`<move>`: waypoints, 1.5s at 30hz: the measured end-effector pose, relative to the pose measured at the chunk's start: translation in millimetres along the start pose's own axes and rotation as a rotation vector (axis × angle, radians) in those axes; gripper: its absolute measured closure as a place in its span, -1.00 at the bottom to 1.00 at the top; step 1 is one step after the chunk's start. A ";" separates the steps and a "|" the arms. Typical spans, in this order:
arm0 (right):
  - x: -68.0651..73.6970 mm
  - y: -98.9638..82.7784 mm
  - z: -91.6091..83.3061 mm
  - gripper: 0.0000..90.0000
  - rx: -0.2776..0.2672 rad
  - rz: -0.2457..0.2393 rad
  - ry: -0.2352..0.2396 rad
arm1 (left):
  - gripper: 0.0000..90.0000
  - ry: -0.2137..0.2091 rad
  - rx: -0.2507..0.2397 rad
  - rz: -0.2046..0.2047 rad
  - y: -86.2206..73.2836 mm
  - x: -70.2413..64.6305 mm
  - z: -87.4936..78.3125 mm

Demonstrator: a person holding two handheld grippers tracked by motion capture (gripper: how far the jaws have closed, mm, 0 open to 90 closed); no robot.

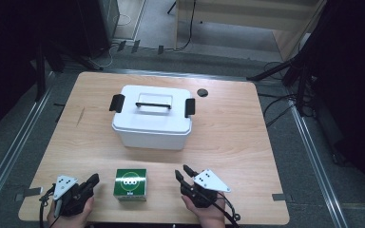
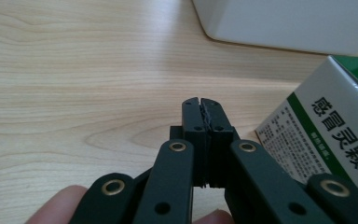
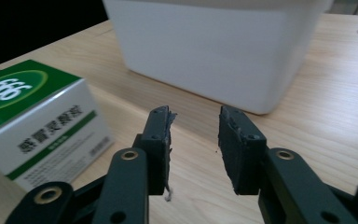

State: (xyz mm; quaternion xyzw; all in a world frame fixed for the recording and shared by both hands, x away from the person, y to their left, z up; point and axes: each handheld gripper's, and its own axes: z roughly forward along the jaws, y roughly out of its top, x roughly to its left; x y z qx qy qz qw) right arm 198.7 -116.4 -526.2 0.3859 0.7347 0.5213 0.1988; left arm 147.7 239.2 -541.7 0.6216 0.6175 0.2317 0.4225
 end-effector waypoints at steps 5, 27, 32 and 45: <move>19.0 -0.2 10.9 0.53 0.021 0.005 0.040 | 1.00 -0.021 0.009 0.014 -0.1 -7.2 2.1; 60.0 -4.5 36.3 0.75 0.112 -0.021 0.163 | 1.00 -0.133 0.069 0.063 -11.3 -38.2 6.6; 55.7 -4.0 32.0 1.00 0.116 -0.022 0.146 | 1.00 -0.149 0.082 0.079 -8.0 -49.5 14.4; 13.7 1.3 12.1 1.00 0.128 0.042 0.069 | 1.00 -0.209 0.133 0.143 12.6 -91.5 54.9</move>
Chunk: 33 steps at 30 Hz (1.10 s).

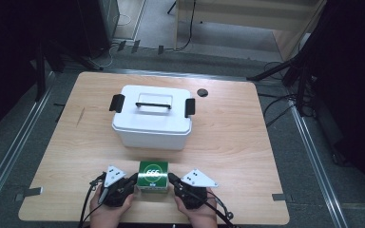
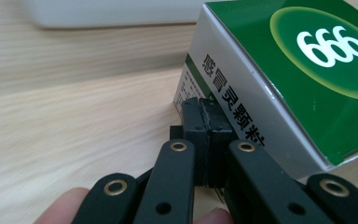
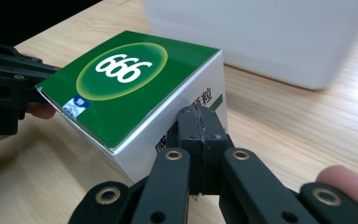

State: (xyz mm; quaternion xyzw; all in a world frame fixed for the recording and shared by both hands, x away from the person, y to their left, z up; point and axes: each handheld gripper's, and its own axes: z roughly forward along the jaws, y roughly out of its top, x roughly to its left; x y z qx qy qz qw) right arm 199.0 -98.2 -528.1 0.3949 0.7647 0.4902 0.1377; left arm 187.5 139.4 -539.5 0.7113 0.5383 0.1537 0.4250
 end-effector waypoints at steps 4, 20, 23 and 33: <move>-11.8 1.1 -8.8 1.00 -0.013 0.020 -0.019 | 1.00 -0.009 0.011 0.029 7.0 -12.3 12.2; -66.3 -16.1 -53.0 1.00 -0.006 0.072 -0.152 | 1.00 -0.083 0.040 0.063 29.4 -69.7 59.9; -69.8 -17.9 -56.9 1.00 -0.005 0.075 -0.160 | 1.00 -0.086 0.038 0.071 28.9 -73.8 61.9; -85.8 -18.6 -66.6 0.65 -0.020 0.072 -0.193 | 0.56 -0.045 -0.037 0.085 32.2 -47.3 41.3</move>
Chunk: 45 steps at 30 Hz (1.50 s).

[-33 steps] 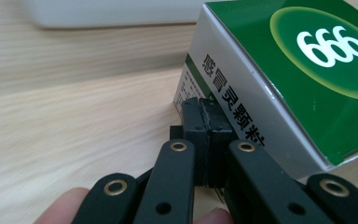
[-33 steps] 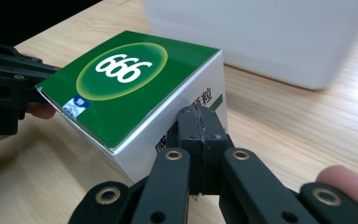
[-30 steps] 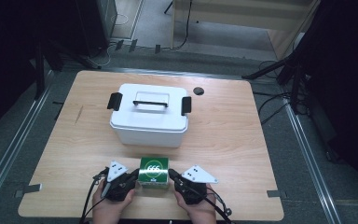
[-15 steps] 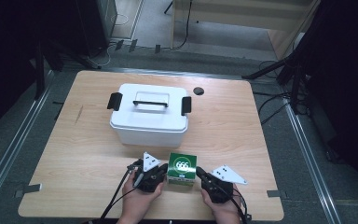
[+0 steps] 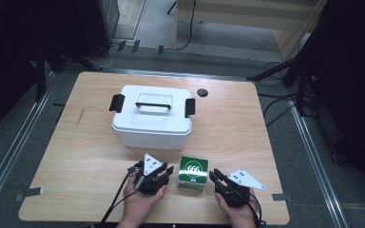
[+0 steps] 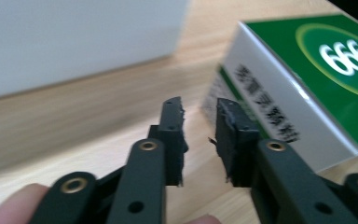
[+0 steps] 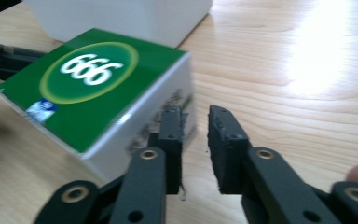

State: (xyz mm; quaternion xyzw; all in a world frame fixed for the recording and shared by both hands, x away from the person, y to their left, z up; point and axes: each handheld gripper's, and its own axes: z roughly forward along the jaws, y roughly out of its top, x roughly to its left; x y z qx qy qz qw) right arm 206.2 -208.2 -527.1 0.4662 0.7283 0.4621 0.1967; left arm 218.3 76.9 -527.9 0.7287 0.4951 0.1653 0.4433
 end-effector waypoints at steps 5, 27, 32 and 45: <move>-12.2 19.4 -5.4 0.74 -0.059 -0.008 -0.018 | 0.60 0.086 -0.064 -0.041 0.7 35.7 -26.3; 1.8 95.3 78.2 1.00 -0.050 -0.125 0.026 | 1.00 0.265 -0.159 -0.209 50.5 176.1 -49.5; 2.5 102.4 99.5 1.00 -0.020 -0.148 0.038 | 1.00 0.224 -0.132 -0.163 67.4 189.0 -33.4; 1.3 105.4 112.3 1.00 -0.012 -0.163 0.104 | 1.00 0.124 -0.100 -0.062 66.5 174.7 -24.1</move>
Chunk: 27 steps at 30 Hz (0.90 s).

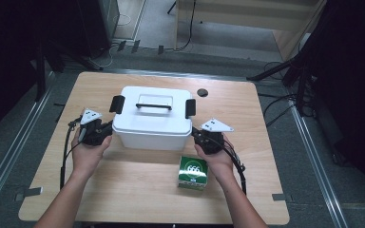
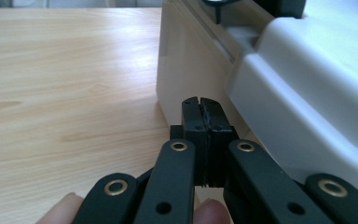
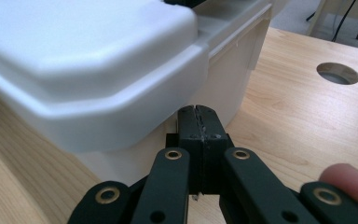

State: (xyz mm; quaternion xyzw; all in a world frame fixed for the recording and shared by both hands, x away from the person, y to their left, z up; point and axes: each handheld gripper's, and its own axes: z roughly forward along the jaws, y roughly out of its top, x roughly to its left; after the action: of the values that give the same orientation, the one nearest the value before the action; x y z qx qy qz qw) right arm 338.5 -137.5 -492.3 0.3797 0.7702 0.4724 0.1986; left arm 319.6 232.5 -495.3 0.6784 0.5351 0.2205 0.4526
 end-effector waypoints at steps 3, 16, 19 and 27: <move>-0.6 -0.8 -1.4 1.00 0.004 -0.009 -0.004 | 1.00 0.005 -0.005 -0.001 -3.1 -5.1 -3.0; -9.0 -6.7 -17.0 0.57 -0.020 -0.022 -0.044 | 0.42 0.115 -0.046 -0.100 -29.3 5.3 -29.5; -21.6 -10.3 -27.9 0.27 -0.022 -0.021 -0.072 | 0.12 0.163 -0.035 -0.124 -45.6 7.9 -44.3; -35.0 -4.2 -47.5 -0.54 0.009 -0.073 -0.120 | -0.80 0.272 0.009 -0.097 -74.3 5.8 -61.2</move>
State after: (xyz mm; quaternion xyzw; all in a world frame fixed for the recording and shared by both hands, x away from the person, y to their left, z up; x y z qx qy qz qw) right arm 327.4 -193.1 -475.3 0.3800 0.7724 0.4376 0.2599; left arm 234.5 262.3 -529.3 0.6176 0.6246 0.2860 0.3829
